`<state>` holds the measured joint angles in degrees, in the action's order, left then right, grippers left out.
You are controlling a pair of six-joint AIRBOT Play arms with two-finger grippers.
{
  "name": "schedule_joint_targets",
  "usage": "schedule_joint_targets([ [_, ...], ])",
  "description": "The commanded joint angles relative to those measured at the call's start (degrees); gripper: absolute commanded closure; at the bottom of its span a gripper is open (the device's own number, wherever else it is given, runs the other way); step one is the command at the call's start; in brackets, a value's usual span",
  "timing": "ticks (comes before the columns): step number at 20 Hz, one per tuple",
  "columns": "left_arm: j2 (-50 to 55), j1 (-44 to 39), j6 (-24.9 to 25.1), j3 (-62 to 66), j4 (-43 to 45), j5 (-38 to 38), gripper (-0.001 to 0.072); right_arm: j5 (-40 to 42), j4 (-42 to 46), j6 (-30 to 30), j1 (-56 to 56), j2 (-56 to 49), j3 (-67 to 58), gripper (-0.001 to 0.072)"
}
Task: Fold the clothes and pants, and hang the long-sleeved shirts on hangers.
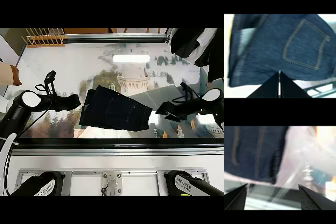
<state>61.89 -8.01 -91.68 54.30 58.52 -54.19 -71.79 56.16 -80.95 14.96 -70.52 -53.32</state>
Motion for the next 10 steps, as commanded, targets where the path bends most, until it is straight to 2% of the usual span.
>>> schedule_joint_targets([
  [1,-1.1,-6.0,-0.2,-0.8,-0.1,3.1,0.0684,8.9,-6.1,4.5,5.7,-2.9,8.6,-0.0008],
  [6,2.3,-11.8,-1.5,-0.8,-0.2,4.7,0.0684,11.2,-18.8,15.8,2.5,-13.1,10.6,-0.0005],
  [8,3.2,-12.1,-2.3,-0.8,-0.3,4.7,0.0684,11.7,-23.8,18.5,-0.7,-15.8,10.0,-0.0003],
  [10,3.3,-12.1,-2.3,-0.8,-0.3,4.7,0.0684,13.0,-26.0,18.7,-4.4,-17.6,9.0,-0.0003],
])
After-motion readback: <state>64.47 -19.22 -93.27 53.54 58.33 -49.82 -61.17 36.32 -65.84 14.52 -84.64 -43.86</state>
